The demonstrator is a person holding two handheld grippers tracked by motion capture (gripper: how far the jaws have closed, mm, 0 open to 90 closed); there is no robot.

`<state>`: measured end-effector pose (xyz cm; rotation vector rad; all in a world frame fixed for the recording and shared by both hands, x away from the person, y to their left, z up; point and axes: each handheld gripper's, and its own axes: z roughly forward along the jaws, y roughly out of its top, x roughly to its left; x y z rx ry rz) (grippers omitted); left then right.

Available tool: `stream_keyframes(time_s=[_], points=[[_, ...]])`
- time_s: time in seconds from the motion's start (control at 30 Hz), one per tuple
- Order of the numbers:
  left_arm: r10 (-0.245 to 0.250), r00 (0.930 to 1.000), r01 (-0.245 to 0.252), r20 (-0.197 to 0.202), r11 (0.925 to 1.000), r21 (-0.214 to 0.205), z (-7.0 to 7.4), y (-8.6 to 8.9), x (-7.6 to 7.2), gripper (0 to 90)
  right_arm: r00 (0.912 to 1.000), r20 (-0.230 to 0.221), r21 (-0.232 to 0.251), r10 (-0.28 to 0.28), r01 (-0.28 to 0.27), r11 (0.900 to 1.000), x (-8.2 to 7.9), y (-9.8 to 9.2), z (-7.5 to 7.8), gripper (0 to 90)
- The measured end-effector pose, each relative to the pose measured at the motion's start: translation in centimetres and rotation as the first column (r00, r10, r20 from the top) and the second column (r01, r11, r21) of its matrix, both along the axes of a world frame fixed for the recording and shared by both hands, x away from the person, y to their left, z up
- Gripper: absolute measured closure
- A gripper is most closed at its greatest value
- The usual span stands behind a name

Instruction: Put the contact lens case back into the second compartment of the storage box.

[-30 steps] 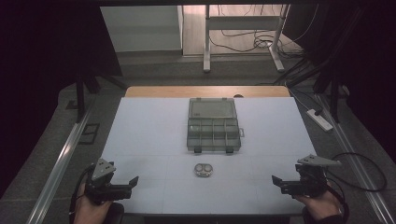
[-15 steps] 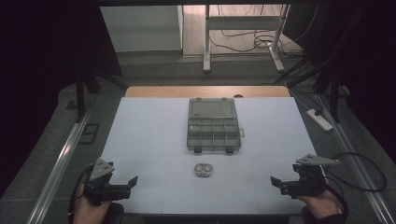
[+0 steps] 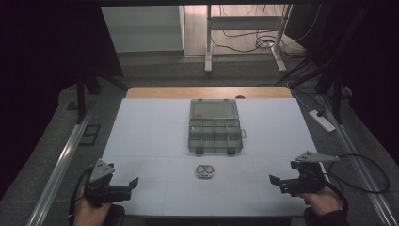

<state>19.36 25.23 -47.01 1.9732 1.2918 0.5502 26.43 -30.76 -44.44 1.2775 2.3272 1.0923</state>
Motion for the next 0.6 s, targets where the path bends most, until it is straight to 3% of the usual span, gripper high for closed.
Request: stream_keyframes(time_s=[0.03,0.07,0.1,0.2,0.47,0.53,0.6], points=[[0.000,1.0000,0.000,0.000,1.0000,0.001,0.0,0.0,0.0,0.6,0.9992,-0.003,-0.008,0.040,-0.040,0.9992,0.2,0.2,0.0,0.0],[-0.001,1.0000,0.001,0.000,1.0000,0.001,0.0,0.0,0.0,0.6,0.9992,-0.003,-0.008,0.040,-0.040,0.9992,0.2,0.2,0.0,0.0],[-0.001,1.0000,0.001,0.000,1.0000,0.002,0.0,0.0,0.0,0.6,0.9950,-0.016,-0.009,0.098,-0.099,0.9951,0.3,0.6,-0.1,0.0],[-0.001,1.0000,0.001,0.000,1.0000,0.002,0.0,0.0,0.0,0.7,0.9919,-0.018,-0.026,0.126,-0.126,0.9917,0.6,1.0,-0.2,0.0],[0.000,1.0000,0.000,0.000,1.0000,0.001,0.0,0.0,0.0,0.8,0.9915,-0.029,-0.007,0.127,-0.127,0.9919,1.8,1.9,-0.3,0.0],[0.000,1.0000,0.000,0.000,1.0000,0.000,0.0,0.0,0.0,0.7,0.9919,-0.045,0.034,0.119,-0.117,0.9925,2.3,2.4,-0.4,0.0],[0.000,1.0000,0.000,0.000,1.0000,0.000,0.0,0.0,0.0,0.8,0.9919,-0.047,0.024,0.118,-0.117,0.9929,2.5,2.7,-0.5,0.0]])
